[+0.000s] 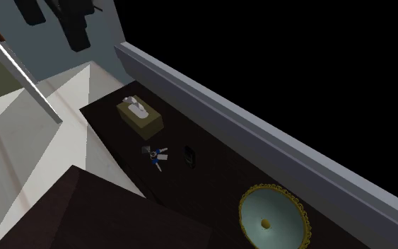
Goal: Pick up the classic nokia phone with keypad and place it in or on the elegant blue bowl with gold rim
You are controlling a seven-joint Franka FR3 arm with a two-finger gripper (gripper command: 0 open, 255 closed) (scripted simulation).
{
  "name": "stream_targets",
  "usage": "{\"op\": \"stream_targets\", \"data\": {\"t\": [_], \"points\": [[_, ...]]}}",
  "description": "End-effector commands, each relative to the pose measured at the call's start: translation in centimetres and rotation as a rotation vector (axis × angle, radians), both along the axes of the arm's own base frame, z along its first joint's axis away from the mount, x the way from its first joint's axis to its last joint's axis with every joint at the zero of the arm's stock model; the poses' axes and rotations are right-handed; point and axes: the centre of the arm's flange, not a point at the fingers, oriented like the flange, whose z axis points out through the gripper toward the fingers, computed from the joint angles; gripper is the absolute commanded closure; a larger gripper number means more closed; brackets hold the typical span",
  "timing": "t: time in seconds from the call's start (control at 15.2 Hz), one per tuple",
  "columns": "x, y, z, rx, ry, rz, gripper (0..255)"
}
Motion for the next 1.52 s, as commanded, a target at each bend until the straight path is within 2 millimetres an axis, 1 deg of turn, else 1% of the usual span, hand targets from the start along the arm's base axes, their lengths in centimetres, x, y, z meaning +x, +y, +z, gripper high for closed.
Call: {"op": "stream_targets", "data": {"t": [0.0, 0.73, 1.45], "points": [[0.0, 0.0, 0.0, 0.0, 0.0, 0.0, 0], [2.6, -3.0, -13.6, -0.035, -0.05, -0.01, 0], [5.9, -6.5, -26.9, -0.069, -0.101, -0.02, 0]]}}
